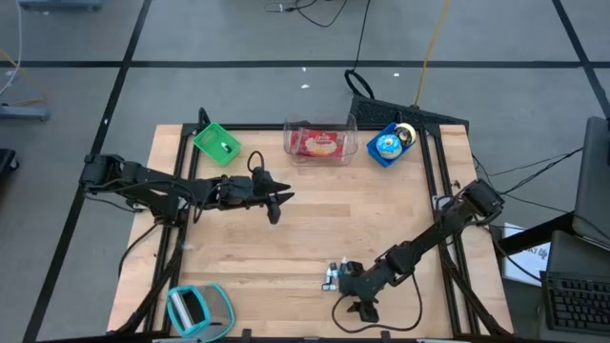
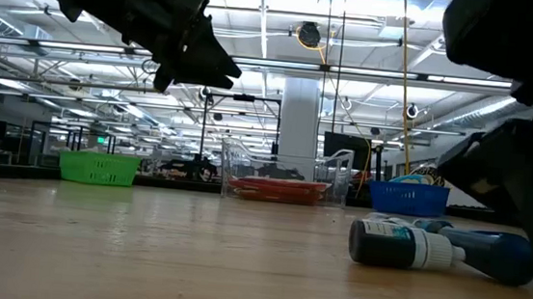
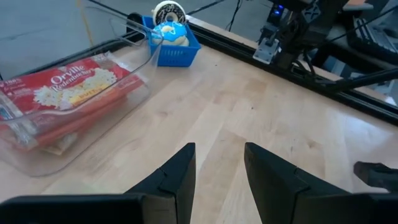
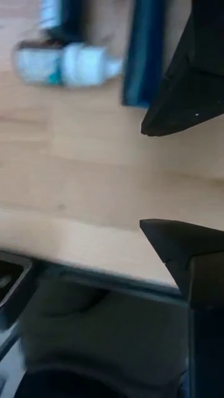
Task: Pick & Place Food Item
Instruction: Put the green food coloring bottle into the green bin
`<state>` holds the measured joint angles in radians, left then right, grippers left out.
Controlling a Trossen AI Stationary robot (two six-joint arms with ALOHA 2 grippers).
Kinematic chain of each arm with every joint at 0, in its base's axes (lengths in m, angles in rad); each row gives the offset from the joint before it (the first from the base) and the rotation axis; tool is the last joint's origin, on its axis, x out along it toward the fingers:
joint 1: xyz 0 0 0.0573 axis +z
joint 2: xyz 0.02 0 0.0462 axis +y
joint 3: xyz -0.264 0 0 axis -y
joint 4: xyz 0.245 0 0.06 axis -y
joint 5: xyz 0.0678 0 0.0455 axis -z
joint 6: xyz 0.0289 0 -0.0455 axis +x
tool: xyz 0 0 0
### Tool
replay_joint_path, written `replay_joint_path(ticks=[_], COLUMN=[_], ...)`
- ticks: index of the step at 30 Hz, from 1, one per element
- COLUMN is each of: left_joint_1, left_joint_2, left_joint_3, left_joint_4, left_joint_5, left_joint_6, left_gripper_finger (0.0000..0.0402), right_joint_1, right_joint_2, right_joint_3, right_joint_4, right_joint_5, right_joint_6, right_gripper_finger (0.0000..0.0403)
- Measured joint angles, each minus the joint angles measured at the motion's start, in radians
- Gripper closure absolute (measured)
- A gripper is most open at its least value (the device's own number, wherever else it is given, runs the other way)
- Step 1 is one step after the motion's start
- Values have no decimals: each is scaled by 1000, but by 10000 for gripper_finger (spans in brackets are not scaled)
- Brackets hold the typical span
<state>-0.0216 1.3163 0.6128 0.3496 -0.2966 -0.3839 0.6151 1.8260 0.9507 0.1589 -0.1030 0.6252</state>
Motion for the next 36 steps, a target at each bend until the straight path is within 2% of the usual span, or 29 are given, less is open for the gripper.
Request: replay_joint_path(ticks=[3,5,12,21,28,36], left_joint_1=[0,0,0,0,0,-1], left_joint_2=[0,0,0,0,0,0], left_joint_3=[0,0,0,0,0,0], left_joint_4=[-1,0,1,16,20,20], left_joint_5=[0,1,1,-1,-2,-2], left_joint_6=[-20,-26,-53,-69,-67,-69], left_gripper_finger=[266,266,266,266,266,266], right_joint_1=[0,1,1,-5,-41,-77], right_joint_2=[-22,-38,-58,-58,-57,-63], right_joint_3=[0,0,0,-1,-2,-13], right_joint_4=[-65,-124,-176,-209,-249,-276], right_joint_5=[10,56,307,545,605,558], right_joint_6=[-1,-4,34,74,95,52], right_gripper_finger=[198,205,219,223,223,223])
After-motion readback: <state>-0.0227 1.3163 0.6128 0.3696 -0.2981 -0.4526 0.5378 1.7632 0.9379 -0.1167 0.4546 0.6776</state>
